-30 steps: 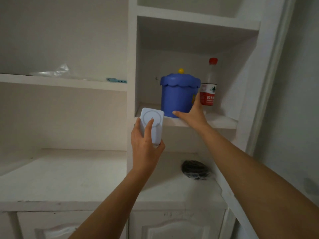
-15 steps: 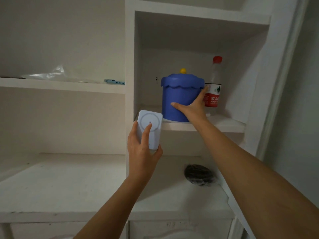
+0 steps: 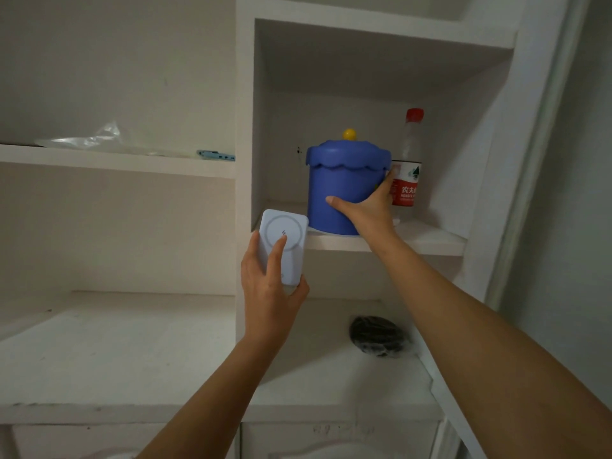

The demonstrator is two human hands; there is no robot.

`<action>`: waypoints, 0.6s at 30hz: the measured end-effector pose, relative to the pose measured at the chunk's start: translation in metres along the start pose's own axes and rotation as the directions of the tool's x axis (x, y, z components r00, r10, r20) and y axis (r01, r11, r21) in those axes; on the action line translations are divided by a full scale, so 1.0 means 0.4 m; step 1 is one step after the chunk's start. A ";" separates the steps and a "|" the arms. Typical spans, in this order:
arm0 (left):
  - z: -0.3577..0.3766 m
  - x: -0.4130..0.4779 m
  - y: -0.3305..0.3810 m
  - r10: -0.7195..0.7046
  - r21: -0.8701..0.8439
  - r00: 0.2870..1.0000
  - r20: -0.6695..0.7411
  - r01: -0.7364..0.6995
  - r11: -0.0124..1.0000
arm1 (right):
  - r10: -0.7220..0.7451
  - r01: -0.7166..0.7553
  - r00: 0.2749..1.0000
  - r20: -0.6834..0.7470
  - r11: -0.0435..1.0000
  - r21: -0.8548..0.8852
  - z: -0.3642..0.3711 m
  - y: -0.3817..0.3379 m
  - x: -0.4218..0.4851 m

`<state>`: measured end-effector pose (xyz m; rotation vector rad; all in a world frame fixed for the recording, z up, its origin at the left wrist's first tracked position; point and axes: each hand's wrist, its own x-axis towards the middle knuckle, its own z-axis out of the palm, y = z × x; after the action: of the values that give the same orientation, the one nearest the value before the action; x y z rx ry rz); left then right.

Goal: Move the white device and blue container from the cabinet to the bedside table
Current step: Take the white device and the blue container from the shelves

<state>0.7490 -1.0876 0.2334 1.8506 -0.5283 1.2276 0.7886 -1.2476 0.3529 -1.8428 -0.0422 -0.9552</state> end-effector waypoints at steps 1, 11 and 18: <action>0.000 -0.002 0.001 -0.001 0.005 1.000 -0.003 0.001 1.000 | -0.005 0.005 1.000 -0.008 1.000 0.008 -0.003 -0.002 -0.005; -0.018 -0.026 0.041 -0.048 0.001 0.996 -0.071 0.048 0.999 | -0.079 0.095 0.994 -0.080 0.972 0.215 -0.077 -0.062 -0.080; -0.066 -0.069 0.098 -0.080 -0.027 0.994 -0.080 0.078 0.997 | -0.128 0.149 0.988 -0.092 0.951 0.270 -0.155 -0.106 -0.180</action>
<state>0.6945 -1.0910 0.2292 1.7769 -0.4198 1.2319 0.6844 -1.2491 0.3509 -1.5619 -0.2512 -1.0570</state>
